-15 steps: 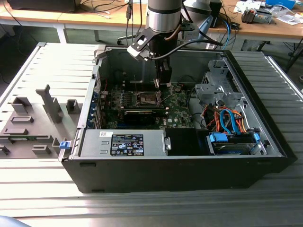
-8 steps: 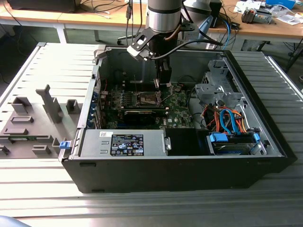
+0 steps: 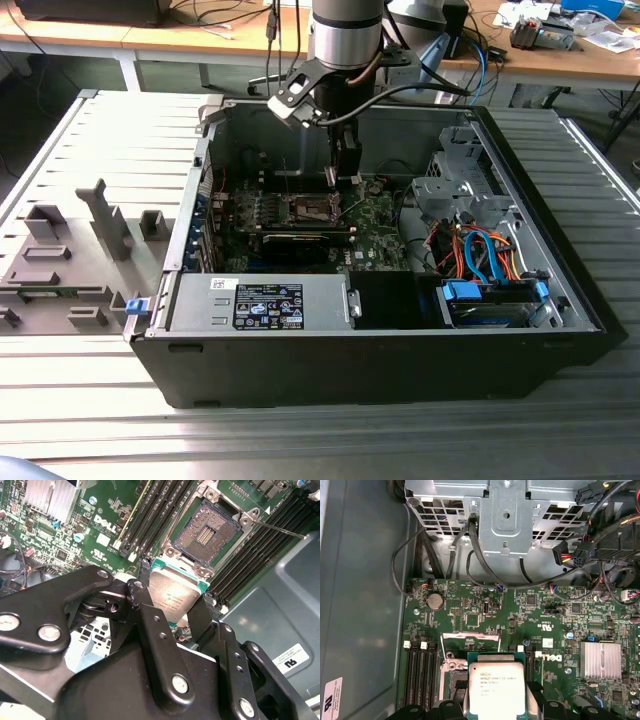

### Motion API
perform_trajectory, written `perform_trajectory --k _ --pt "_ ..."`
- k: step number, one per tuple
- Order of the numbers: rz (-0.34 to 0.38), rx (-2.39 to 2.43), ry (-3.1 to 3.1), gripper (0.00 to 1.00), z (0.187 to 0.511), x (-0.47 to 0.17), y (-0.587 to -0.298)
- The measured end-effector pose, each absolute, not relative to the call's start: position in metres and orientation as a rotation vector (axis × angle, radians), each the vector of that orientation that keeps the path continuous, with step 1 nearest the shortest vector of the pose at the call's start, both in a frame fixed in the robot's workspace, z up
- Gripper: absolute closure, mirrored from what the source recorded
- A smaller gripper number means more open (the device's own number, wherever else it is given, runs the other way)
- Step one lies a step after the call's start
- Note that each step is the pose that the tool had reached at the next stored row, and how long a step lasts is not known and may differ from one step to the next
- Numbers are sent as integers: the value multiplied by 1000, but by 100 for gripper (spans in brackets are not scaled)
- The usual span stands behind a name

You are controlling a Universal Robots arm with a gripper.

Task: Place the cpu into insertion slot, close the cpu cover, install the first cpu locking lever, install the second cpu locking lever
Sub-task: 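Place the cpu into insertion slot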

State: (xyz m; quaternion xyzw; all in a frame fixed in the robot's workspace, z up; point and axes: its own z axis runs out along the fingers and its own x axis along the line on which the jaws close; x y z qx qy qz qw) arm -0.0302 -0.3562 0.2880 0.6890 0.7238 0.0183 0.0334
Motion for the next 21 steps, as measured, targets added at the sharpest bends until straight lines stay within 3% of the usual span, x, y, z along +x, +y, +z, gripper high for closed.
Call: perform_trajectory --k 21 --pt "43 2184 2153 46 288 -30 -356"
